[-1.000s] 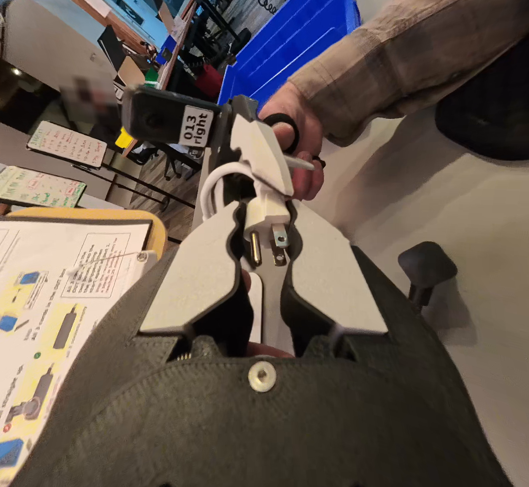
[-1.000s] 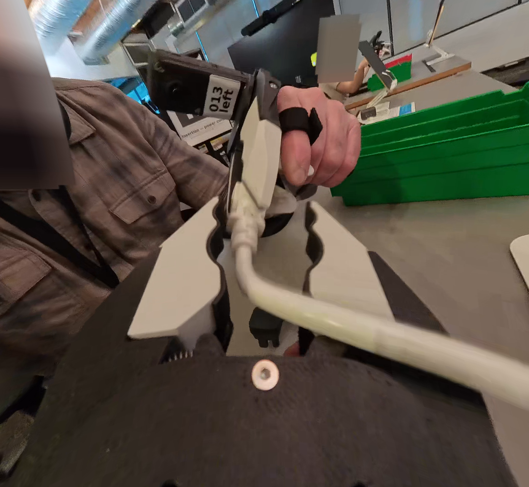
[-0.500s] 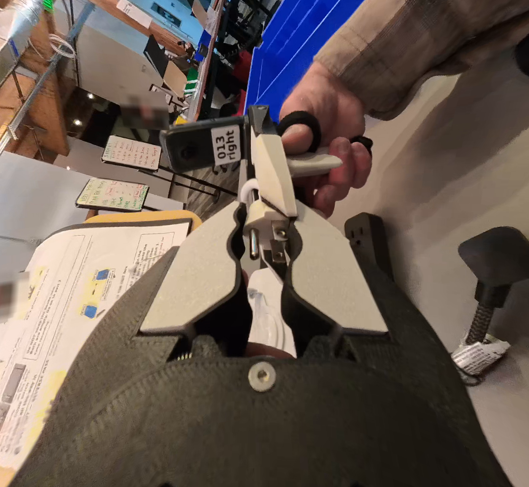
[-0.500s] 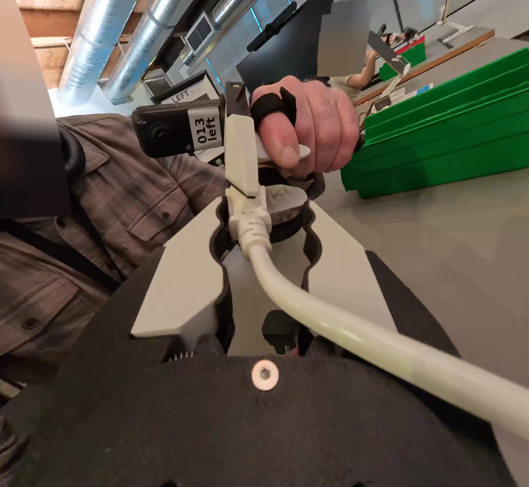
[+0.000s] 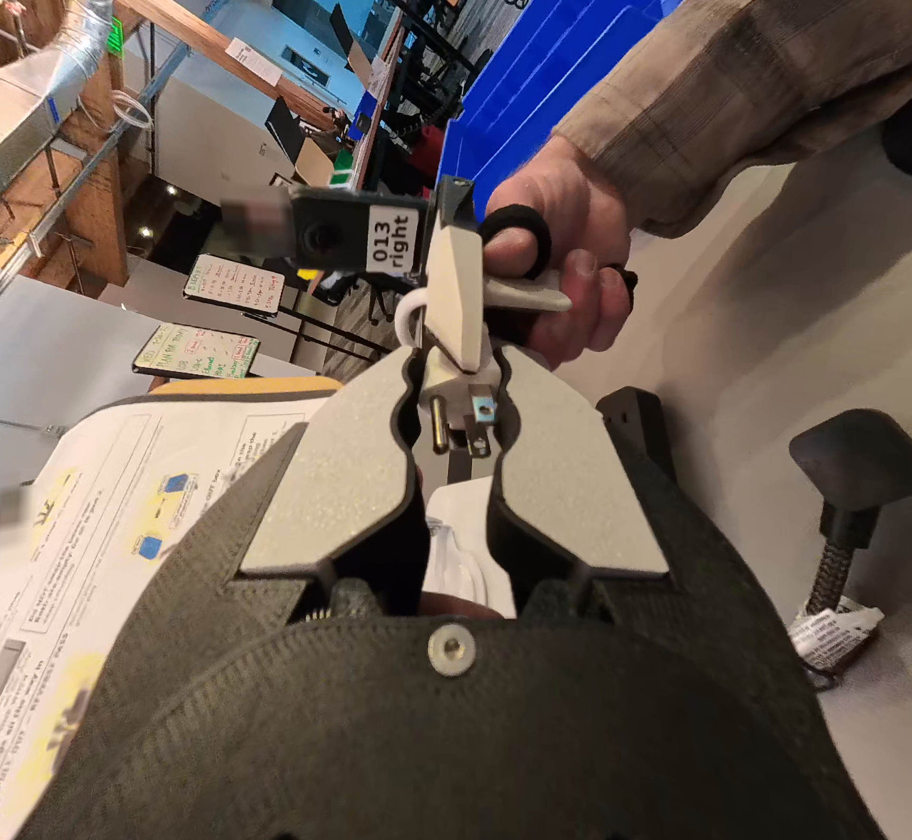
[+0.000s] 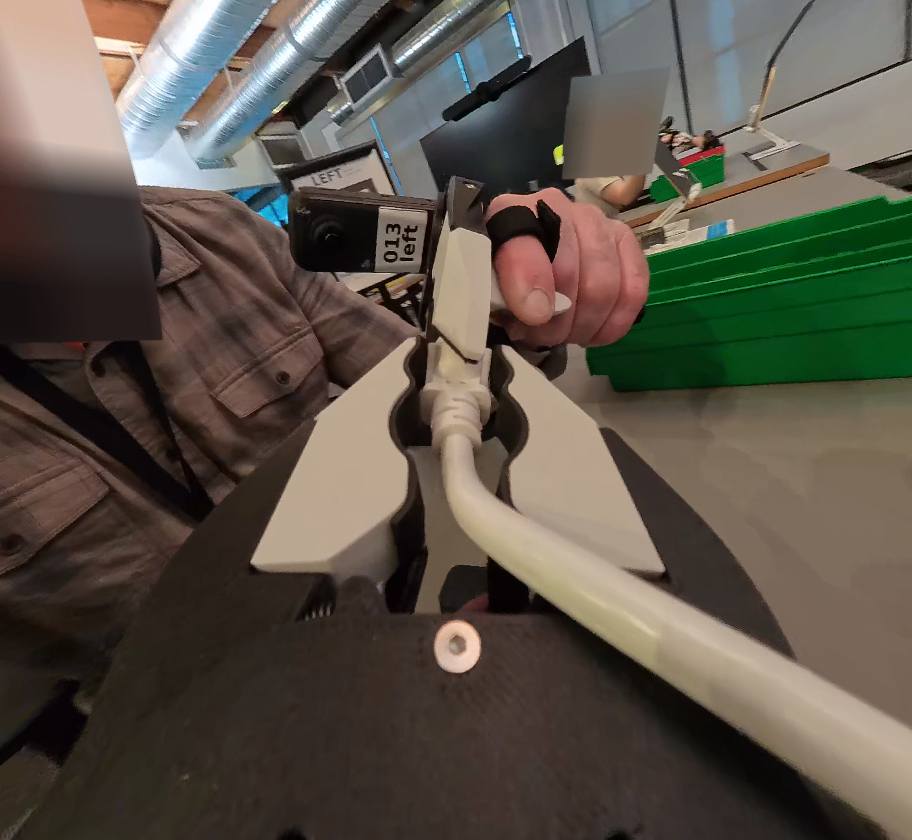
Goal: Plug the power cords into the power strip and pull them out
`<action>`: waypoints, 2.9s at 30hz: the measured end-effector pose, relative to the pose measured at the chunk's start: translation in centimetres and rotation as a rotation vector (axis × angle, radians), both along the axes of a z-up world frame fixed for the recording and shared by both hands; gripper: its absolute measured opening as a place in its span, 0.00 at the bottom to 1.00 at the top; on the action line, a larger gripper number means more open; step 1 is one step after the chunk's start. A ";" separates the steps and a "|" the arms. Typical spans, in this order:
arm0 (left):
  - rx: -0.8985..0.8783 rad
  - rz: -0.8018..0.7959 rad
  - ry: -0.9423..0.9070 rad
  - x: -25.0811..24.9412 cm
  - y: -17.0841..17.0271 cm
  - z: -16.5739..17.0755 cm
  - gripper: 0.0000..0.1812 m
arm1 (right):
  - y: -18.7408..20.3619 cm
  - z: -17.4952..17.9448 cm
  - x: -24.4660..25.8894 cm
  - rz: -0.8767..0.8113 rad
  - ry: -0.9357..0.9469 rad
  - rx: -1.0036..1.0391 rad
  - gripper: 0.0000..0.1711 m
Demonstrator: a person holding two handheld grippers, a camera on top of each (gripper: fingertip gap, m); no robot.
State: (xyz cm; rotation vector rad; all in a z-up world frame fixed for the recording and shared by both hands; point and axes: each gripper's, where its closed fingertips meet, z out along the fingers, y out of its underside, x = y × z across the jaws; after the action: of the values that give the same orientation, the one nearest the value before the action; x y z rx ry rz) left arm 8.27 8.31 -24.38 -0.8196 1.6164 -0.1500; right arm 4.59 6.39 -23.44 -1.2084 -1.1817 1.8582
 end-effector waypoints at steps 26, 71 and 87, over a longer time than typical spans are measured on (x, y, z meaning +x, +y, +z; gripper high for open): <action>-0.687 0.136 0.271 -1.4 4.0 -12.6 0.22 | 7.0 -3.6 5.7 -0.464 -0.433 0.262 0.14; -0.881 0.147 0.358 -2.0 3.7 -16.2 0.14 | 5.1 -9.6 5.1 -0.350 -0.854 0.442 0.14; -0.874 0.167 0.358 -1.7 4.1 -16.2 0.14 | 4.9 -11.8 6.0 -0.296 -1.075 0.503 0.14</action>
State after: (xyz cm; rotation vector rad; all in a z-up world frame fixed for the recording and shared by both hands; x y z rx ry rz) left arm 6.60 12.36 -40.60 -1.7195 1.8018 -0.6489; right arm 10.58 11.25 -35.27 -1.9732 -1.7158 0.5394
